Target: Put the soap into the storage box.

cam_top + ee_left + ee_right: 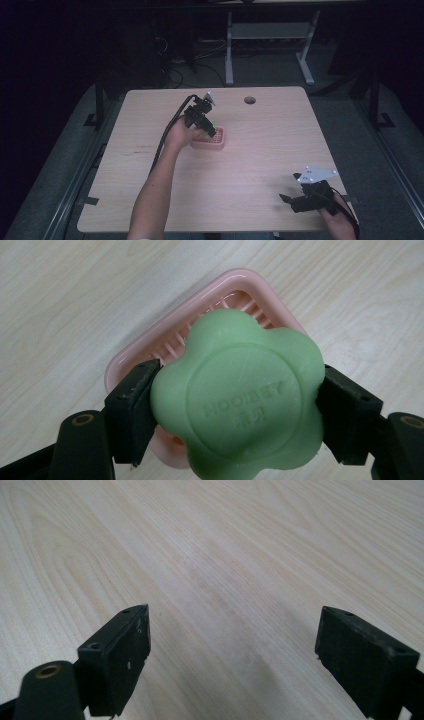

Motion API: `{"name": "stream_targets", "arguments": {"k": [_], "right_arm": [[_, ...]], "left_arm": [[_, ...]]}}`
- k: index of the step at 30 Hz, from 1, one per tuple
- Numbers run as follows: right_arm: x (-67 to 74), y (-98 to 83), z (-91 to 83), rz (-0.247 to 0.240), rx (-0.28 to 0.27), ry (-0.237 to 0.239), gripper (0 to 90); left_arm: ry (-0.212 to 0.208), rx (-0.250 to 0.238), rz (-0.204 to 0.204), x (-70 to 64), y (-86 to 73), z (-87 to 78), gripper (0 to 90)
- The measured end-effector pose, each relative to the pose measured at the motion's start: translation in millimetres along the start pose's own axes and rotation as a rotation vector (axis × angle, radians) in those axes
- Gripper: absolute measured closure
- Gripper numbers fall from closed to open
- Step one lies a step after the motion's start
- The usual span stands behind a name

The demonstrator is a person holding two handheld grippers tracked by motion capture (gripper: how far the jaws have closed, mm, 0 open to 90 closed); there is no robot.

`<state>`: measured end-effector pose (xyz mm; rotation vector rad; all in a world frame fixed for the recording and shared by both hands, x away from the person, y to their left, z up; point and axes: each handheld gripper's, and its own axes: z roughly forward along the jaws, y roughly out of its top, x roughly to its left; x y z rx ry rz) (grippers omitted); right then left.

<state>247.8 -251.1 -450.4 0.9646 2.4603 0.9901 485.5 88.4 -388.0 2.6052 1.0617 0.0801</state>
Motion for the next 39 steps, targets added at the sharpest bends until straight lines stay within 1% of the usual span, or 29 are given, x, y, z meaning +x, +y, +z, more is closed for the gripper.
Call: {"name": "stream_targets", "arguments": {"k": [2,5,6,8,9,11,14,20,22,25,29,30,31,32,33,37,39], "right_arm": [[0.3,0.1,0.2,0.0,0.001,0.001,14.0],[1.1,0.5,1.2,-0.002,0.003,0.002,14.0],[1.1,0.7,1.8,-0.007,0.002,0.0,14.0],[1.3,0.9,2.6,-0.013,0.002,0.003,14.0],[1.8,0.9,2.6,-0.008,0.005,0.004,14.0],[1.8,1.0,2.9,-0.008,0.007,0.004,14.0],[1.9,1.1,2.7,-0.008,0.01,0.003,14.0],[2.9,1.3,3.1,-0.008,0.011,0.004,14.0],[2.4,1.6,3.8,-0.021,0.008,0.005,14.0],[2.5,1.7,4.0,-0.02,0.007,0.006,14.0],[2.5,1.5,3.8,-0.021,0.007,0.005,14.0],[2.4,1.4,3.9,-0.021,0.008,0.006,14.0],[2.3,1.5,3.9,-0.021,0.008,0.006,13.9],[2.4,1.5,3.9,-0.021,0.008,0.006,14.0],[2.4,1.6,3.9,-0.021,0.008,0.006,14.0],[2.6,1.6,4.2,-0.021,0.008,0.006,14.0],[2.7,1.6,4.2,-0.021,0.007,0.006,14.0]], "left_arm": [[0.002,0.001,0.004,0.2,1.2,3.1,26.5],[0.001,0.008,-0.007,1.0,2.9,8.9,26.5],[0.009,0.008,-0.009,1.8,3.1,10.8,26.5],[0.004,0.008,-0.019,3.0,2.7,14.2,26.5],[0.005,0.006,-0.016,3.6,2.5,15.8,26.5],[-0.002,0.006,-0.022,3.6,2.0,17.6,26.4],[0.003,0.017,-0.016,3.8,1.8,21.2,26.5],[0.007,0.021,-0.034,6.9,1.2,24.7,26.4],[0.007,0.022,-0.037,7.3,1.7,25.9,26.4],[-0.004,0.021,-0.051,8.2,1.6,28.6,26.4],[-0.001,0.026,-0.056,8.0,1.8,32.9,26.4],[0.0,0.027,-0.052,8.4,1.9,33.5,26.4],[-0.005,0.023,-0.054,8.5,1.8,34.9,26.4],[-0.007,0.026,-0.057,8.2,2.0,35.7,26.4],[0.0,0.032,-0.051,8.2,2.3,36.8,26.4],[0.007,0.053,-0.044,7.1,2.7,41.0,26.3],[0.006,0.049,-0.049,7.0,2.8,40.9,26.3]]}}
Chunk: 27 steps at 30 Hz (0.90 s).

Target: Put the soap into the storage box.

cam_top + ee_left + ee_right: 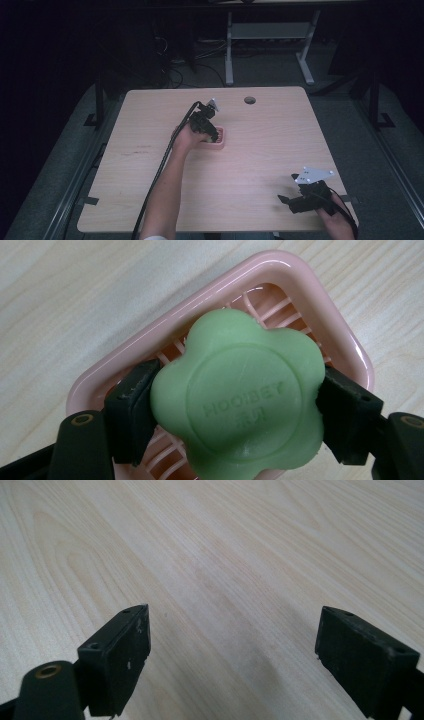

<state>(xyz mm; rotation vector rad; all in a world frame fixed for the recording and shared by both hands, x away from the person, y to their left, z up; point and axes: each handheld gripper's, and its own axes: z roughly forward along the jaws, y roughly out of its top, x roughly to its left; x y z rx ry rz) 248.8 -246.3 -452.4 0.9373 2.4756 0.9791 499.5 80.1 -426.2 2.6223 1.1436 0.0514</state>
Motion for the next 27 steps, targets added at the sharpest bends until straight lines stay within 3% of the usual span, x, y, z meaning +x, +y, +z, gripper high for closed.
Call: {"name": "stream_targets", "arguments": {"k": [18,27], "right_arm": [[1.4,0.7,1.3,0.004,0.01,0.001,14.0],[2.2,1.3,2.4,-0.001,0.015,0.0,14.0]], "left_arm": [[0.033,-0.012,0.021,-2.3,-0.4,-4.9,25.4],[0.04,-0.047,0.029,-5.6,-2.5,-15.6,23.2]]}}
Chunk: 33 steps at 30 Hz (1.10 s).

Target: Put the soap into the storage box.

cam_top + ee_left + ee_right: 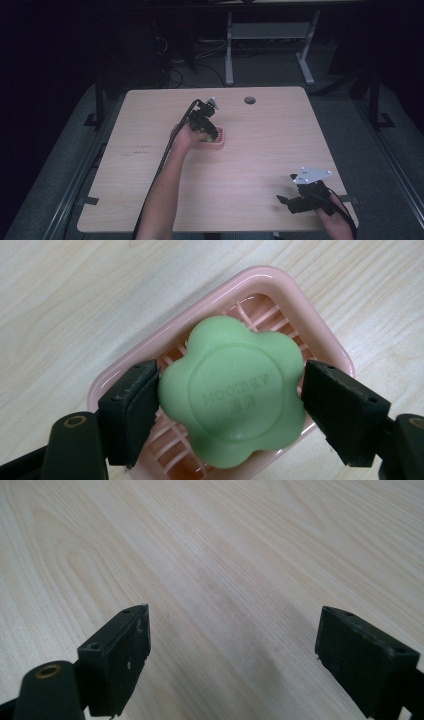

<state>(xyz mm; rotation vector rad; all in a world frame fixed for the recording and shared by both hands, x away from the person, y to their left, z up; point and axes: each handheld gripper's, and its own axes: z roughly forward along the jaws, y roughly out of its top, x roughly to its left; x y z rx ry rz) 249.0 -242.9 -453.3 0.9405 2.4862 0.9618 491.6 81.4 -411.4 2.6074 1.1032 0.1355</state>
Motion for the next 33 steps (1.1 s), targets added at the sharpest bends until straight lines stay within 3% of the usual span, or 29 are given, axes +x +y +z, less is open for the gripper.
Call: {"name": "stream_targets", "arguments": {"k": [18,33], "right_arm": [[-5.0,-4.5,-2.3,0.019,0.0,-0.01,14.0],[-3.3,-4.0,-3.3,0.024,0.007,-0.026,14.0]], "left_arm": [[-0.023,-0.052,0.015,1.7,-12.4,-20.4,19.9],[-0.037,-0.092,0.017,-1.2,-38.5,-36.8,19.7]]}}
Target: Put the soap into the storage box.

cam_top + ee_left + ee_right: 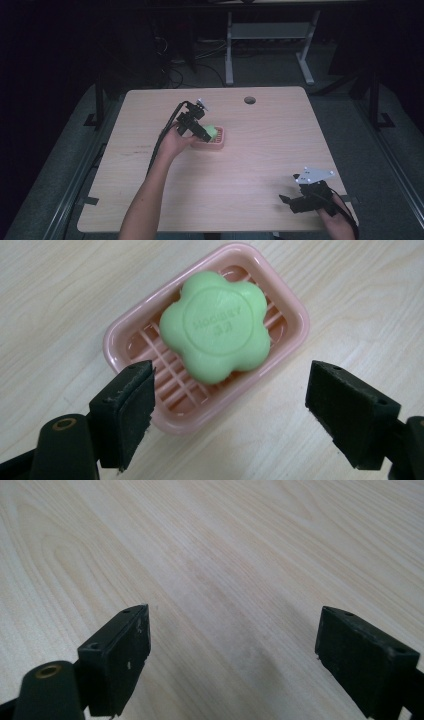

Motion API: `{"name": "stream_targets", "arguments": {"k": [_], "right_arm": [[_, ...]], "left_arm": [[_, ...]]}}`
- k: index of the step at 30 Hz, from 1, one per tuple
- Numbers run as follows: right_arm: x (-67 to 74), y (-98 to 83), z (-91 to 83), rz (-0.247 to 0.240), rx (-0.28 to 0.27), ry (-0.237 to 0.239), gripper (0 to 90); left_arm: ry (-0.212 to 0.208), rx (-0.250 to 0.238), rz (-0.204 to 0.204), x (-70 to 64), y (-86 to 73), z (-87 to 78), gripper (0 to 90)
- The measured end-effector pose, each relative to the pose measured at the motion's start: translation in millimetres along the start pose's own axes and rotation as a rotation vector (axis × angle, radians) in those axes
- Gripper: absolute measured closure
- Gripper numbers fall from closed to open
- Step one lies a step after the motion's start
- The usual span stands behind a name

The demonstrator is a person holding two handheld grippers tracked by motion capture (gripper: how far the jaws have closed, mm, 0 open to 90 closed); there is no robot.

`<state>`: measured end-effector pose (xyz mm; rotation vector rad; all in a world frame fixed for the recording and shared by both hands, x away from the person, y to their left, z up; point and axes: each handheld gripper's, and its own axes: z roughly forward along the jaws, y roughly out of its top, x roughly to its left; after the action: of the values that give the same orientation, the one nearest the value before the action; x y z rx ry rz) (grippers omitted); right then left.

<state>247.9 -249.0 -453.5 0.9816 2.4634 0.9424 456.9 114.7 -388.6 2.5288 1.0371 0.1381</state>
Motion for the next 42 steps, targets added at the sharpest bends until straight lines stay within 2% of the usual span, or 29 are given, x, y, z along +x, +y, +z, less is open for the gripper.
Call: {"name": "stream_targets", "arguments": {"k": [8,25,42], "right_arm": [[-2.5,-1.2,-0.3,0.011,0.001,-0.008,14.0],[-1.5,-0.9,0.8,0.01,0.006,-0.016,14.0],[-1.4,-0.8,1.2,0.013,0.01,-0.021,14.0]], "left_arm": [[-0.002,0.0,0.009,-0.6,-10.0,-7.3,20.0],[-0.019,-0.014,0.051,-16.6,-23.8,-18.1,19.9],[-0.029,-0.023,0.055,-22.5,-40.1,-26.5,20.0]]}}
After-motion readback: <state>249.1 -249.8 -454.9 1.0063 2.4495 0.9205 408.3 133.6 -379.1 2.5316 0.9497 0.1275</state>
